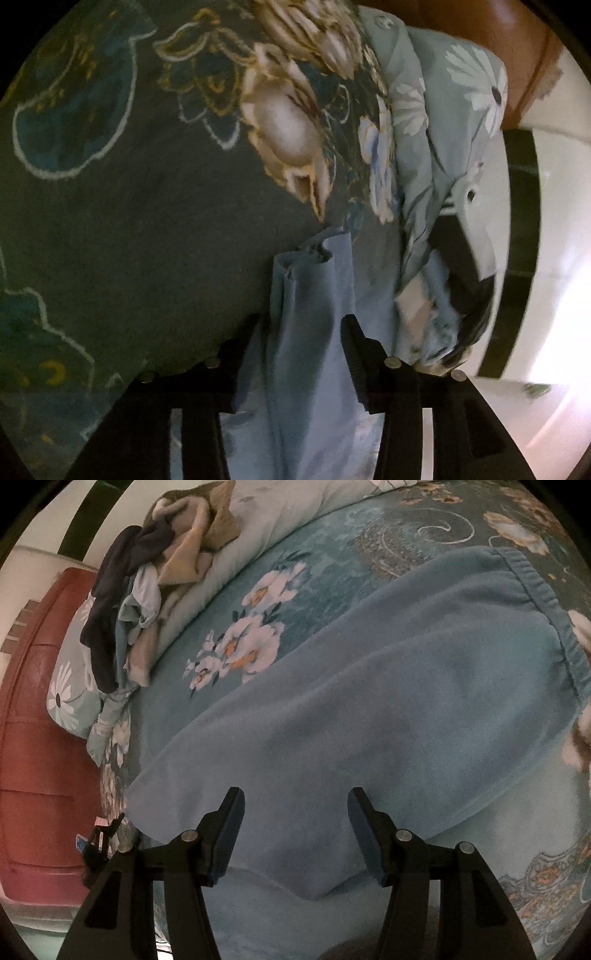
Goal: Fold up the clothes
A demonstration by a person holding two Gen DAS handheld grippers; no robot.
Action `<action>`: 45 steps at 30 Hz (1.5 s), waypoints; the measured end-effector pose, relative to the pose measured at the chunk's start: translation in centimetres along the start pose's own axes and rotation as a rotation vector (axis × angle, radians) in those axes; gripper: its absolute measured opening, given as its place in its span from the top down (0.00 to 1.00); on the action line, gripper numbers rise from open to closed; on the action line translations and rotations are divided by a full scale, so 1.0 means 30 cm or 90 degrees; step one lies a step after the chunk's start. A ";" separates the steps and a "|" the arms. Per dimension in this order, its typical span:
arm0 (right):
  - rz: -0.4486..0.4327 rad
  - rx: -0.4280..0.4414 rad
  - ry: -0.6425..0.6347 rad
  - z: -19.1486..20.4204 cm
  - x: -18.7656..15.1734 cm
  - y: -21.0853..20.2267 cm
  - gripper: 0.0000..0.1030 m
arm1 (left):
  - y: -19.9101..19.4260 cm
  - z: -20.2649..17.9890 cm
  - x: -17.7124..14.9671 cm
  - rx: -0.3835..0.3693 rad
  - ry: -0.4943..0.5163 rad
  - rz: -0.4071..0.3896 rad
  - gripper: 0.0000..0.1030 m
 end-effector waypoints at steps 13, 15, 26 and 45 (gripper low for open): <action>0.015 -0.002 0.004 -0.002 -0.003 0.023 0.42 | 0.007 -0.035 0.015 0.113 0.093 -0.044 0.90; 0.017 0.002 0.008 -0.004 -0.003 0.024 0.42 | -0.010 -0.065 0.002 0.128 0.129 -0.051 0.90; 0.005 0.054 0.036 -0.019 0.003 0.008 0.42 | -0.040 -0.492 -0.385 0.065 0.481 0.027 0.91; -0.059 0.122 0.127 -0.099 0.035 -0.076 0.42 | 0.282 -0.200 -1.183 0.149 0.586 0.338 0.88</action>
Point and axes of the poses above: each gripper's, at about its wrist camera, not at the fingertips, and y roughly the way its jaws point, z to its left, x to its top, the point moved 6 cm from there along y, roughly the way its jaws point, and after that the axes turned 2 degrees about -y, right-handed, at the moved point
